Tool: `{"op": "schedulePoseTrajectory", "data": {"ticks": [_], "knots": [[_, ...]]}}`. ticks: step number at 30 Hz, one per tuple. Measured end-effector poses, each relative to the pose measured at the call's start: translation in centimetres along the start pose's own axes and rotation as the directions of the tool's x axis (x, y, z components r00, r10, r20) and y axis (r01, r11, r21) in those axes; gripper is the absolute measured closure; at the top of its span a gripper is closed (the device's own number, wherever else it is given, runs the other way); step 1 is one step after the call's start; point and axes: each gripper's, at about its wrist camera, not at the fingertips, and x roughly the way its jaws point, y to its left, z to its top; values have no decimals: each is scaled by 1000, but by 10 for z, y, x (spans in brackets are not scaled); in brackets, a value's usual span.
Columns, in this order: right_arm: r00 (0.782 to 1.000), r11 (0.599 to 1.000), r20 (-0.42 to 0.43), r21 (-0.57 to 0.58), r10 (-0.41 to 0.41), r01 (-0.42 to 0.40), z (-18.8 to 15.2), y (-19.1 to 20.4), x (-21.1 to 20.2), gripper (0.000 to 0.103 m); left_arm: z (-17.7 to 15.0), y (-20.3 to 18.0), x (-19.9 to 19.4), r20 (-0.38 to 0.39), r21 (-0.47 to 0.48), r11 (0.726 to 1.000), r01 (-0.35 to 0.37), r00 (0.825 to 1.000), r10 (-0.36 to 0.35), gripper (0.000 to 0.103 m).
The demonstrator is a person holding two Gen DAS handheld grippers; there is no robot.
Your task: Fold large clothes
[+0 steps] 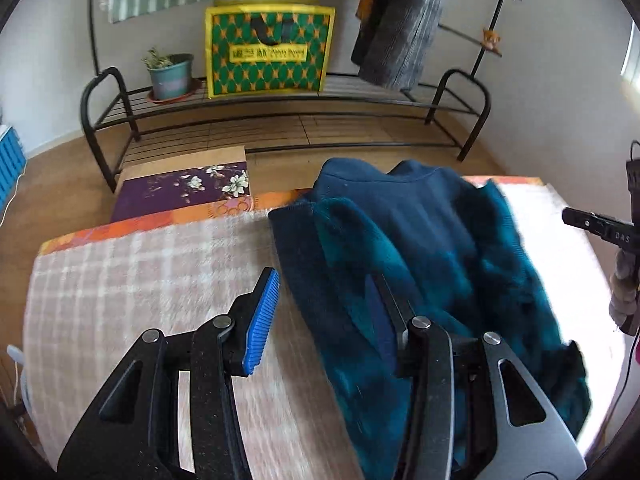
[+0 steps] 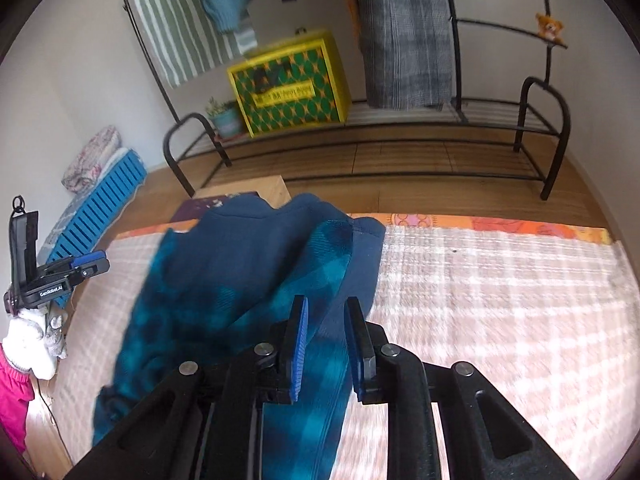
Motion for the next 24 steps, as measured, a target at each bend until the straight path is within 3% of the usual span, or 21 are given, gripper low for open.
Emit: {"op": "schedulePoseTrajectory", "data": {"ticks": [5,9,12,15,18,20,21,24], "knots": [[996,999,-91,-36,20,-23,7,0,68,85,13,-6,60,-24,57,998,-7,1000,8,58],[988,992,-154,-130,-11,-10,4,11,100,85,8,-21,104,-81,161,985,-60,994,74,58],[986,988,-166,-152,-15,-11,1,10,111,85,1,-22,112,-59,184,981,-63,995,75,58],[980,988,-198,-145,19,-49,7,3,108,84,3,-12,106,-71,146,989,-32,997,43,56],[985,981,-138,-153,100,-121,19,-6,84,70,11,7,81,-5,93,996,-9,1000,9,55],[988,983,-88,-128,124,-134,26,-19,70,49,19,23,74,9,48,999,8,1000,-8,45],[992,988,-63,-101,111,-117,30,-30,67,43,22,32,73,9,18,1000,18,1000,-18,43],[995,996,-50,-16,85,-86,36,-54,76,39,27,47,83,-27,-42,999,32,999,-33,42]]}}
